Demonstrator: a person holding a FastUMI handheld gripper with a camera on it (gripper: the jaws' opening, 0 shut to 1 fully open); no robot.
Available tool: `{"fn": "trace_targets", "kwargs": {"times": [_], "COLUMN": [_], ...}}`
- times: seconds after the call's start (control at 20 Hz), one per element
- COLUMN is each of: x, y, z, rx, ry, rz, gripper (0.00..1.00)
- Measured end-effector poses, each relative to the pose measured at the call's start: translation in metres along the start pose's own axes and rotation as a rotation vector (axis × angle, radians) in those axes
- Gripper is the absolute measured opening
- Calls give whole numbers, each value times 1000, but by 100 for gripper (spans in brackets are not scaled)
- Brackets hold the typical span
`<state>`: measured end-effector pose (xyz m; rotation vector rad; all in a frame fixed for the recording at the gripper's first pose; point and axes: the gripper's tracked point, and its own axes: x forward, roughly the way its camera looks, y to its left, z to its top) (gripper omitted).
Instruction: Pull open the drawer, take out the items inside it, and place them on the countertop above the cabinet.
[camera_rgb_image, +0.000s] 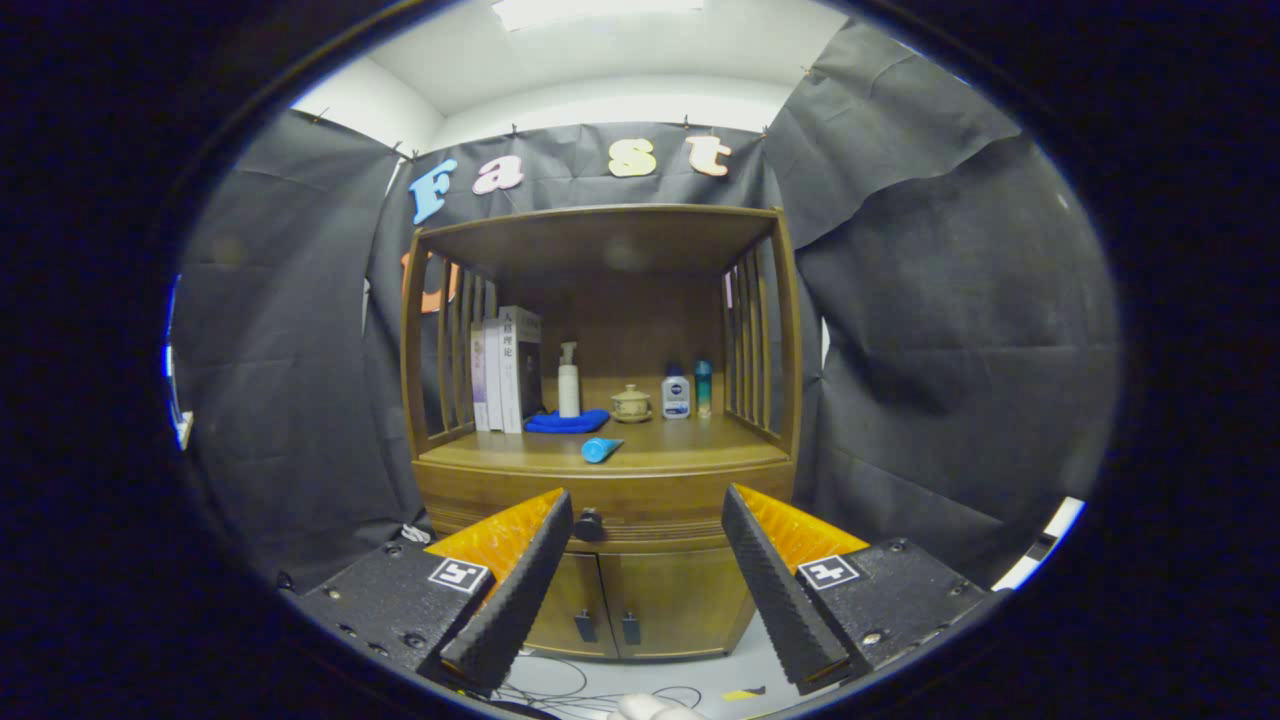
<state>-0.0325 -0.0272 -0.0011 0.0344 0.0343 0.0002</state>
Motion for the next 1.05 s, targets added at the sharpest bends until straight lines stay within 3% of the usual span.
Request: {"fn": "trace_targets", "kwargs": {"times": [1.05], "x": [-6], "y": [2], "z": [11], "rx": [-13], "ry": [-18], "rz": [9], "gripper": [98]}}
